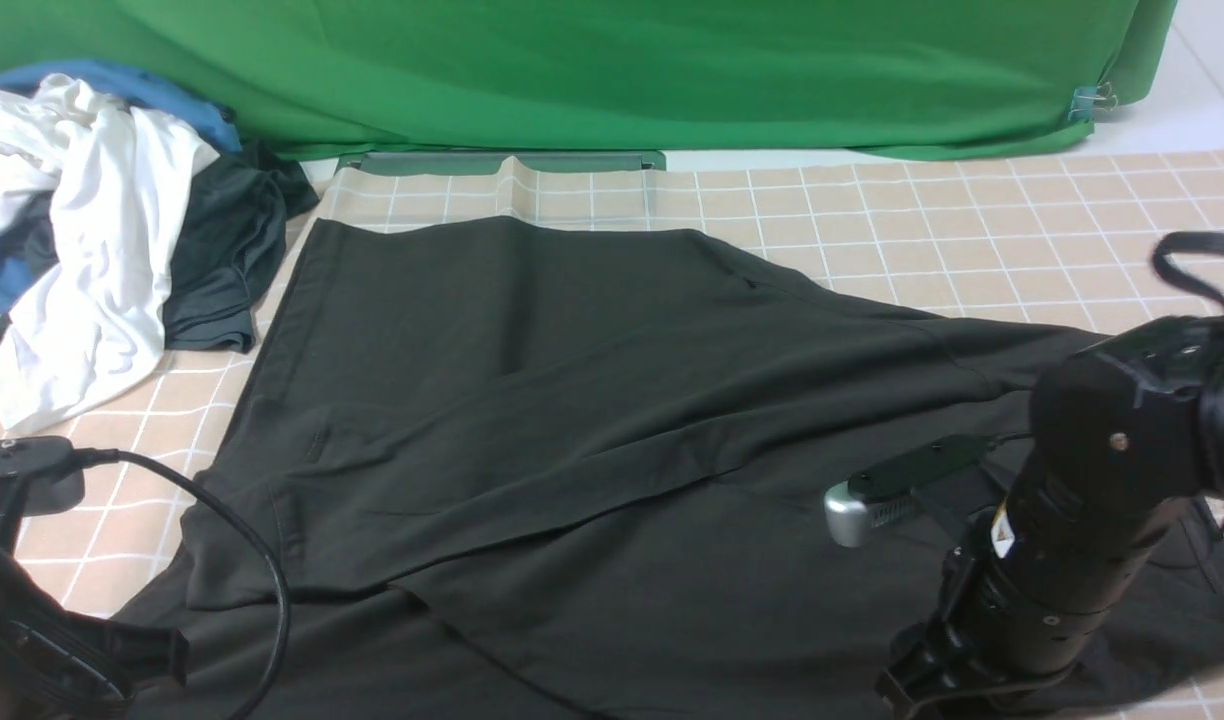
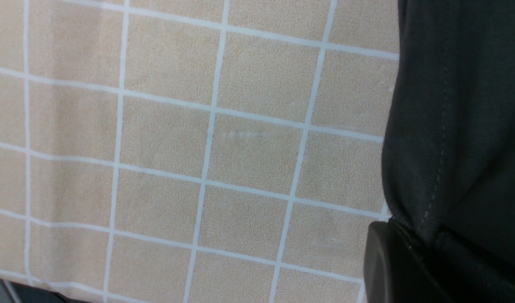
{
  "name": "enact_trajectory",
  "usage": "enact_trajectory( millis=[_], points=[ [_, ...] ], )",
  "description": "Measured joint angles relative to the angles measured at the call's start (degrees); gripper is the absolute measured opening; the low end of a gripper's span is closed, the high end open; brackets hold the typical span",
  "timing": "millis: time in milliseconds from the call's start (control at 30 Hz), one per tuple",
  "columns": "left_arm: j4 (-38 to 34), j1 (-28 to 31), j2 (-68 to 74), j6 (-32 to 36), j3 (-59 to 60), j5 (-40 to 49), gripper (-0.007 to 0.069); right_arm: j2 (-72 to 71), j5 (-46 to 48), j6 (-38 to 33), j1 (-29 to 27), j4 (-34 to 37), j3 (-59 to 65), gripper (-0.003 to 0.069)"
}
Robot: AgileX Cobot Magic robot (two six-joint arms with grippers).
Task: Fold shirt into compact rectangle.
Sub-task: 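Grasp the near edge of the shirt at its hem and shoulder corners, then fold the black garment in half by bringing its near edge over to the far edge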
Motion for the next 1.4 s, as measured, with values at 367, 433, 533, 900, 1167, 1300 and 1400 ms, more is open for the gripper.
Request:
enact_trajectory(
  millis=[367, 433, 533, 900, 1167, 1300, 1400],
  points=[
    [0.0, 0.0, 0.0, 0.0, 0.0, -0.6, 0.0035, 0.8, 0.5, -3.9, 0.0, -0.2, 0.0, 0.0045],
    [0.0, 0.0, 0.0, 0.0, 0.0, -0.5, 0.0035, -0.7, 1.8, -4.3, 0.0, -0.2, 0.0, 0.0042],
    [0.0, 0.0, 0.0, 1.0, 0.0, -0.2, 0.0035, -4.1, 4.2, -4.5, 0.0, -0.3, -0.1, 0.0041],
    [-0.4, 0.0, -0.1, 1.3, 0.0, 0.1, 0.0035, -14.0, 12.3, -4.5, 0.0, -2.0, 1.2, 0.004],
    [-2.5, 0.0, -0.1, 1.3, -5.0, -1.6, 0.0035, -15.5, 12.9, -4.4, 0.0, -4.8, 0.0, 0.0039],
    [-2.4, 0.0, 1.5, 0.8, -12.0, -3.0, 0.0035, -15.8, 13.2, -3.0, 0.0, -10.2, -4.3, 0.0038],
    [-1.8, 0.1, 4.5, 0.8, -17.2, -3.7, 0.0035, -15.6, 13.4, -3.0, -0.6, -12.8, -7.6, 0.0038]
  ],
)
